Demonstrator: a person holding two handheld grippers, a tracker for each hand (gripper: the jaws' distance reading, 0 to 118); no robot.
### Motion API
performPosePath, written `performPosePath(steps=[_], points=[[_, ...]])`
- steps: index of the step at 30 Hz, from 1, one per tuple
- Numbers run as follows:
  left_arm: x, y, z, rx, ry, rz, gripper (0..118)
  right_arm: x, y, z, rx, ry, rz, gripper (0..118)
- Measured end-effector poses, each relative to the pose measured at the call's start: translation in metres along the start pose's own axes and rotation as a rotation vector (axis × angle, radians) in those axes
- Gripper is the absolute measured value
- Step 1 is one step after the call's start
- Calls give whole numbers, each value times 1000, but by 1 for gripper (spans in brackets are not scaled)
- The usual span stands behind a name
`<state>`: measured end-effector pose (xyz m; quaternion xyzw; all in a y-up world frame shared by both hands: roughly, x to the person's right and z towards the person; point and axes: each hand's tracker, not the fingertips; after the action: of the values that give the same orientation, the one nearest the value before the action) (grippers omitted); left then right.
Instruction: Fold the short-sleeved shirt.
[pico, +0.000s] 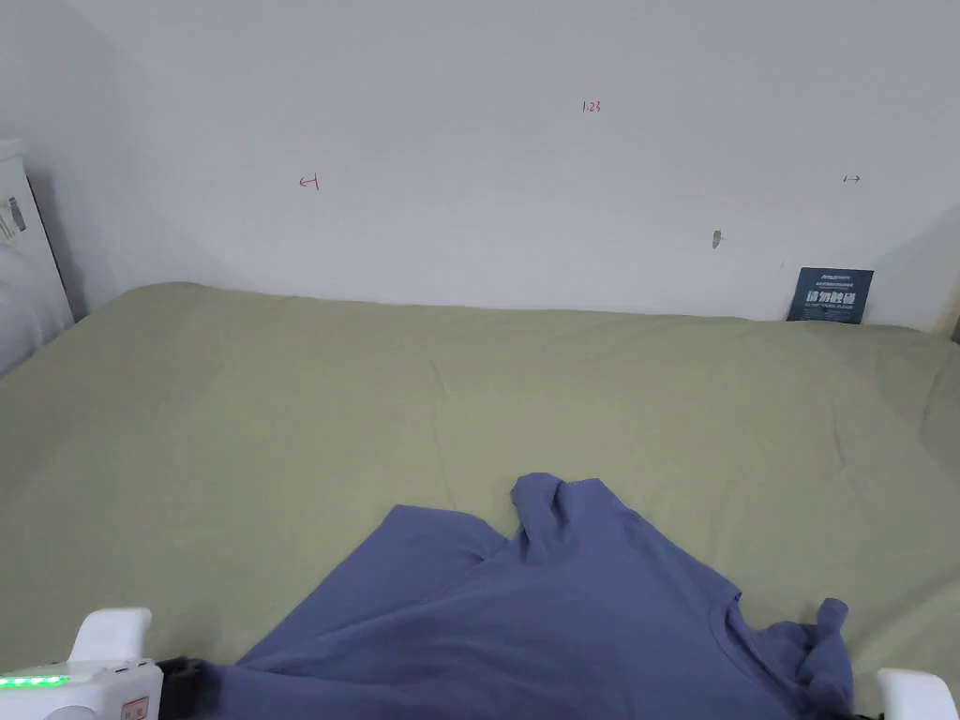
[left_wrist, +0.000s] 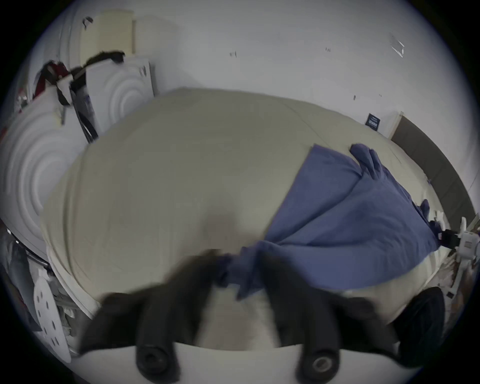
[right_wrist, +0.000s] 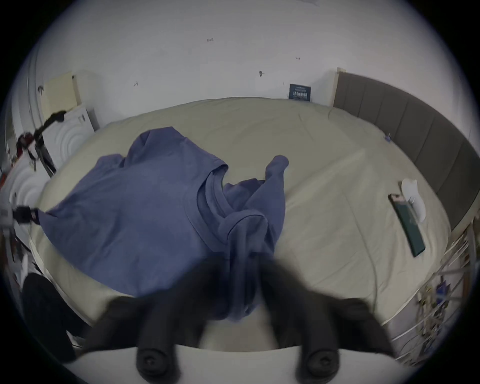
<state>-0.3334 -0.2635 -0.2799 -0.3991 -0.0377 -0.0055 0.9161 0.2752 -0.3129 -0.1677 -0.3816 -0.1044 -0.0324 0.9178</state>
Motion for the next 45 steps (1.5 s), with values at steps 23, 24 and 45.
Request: performPosePath(steps=[23, 24, 45], points=[[108, 19, 184, 698, -53, -190, 0, -130, 71, 205, 752, 50, 80, 3], [103, 20, 182, 689, -92, -194, 0, -125, 73, 206, 738, 85, 86, 3], [-30, 31, 6, -112, -81, -1, 76, -160, 71, 129, 533, 194, 111, 3]])
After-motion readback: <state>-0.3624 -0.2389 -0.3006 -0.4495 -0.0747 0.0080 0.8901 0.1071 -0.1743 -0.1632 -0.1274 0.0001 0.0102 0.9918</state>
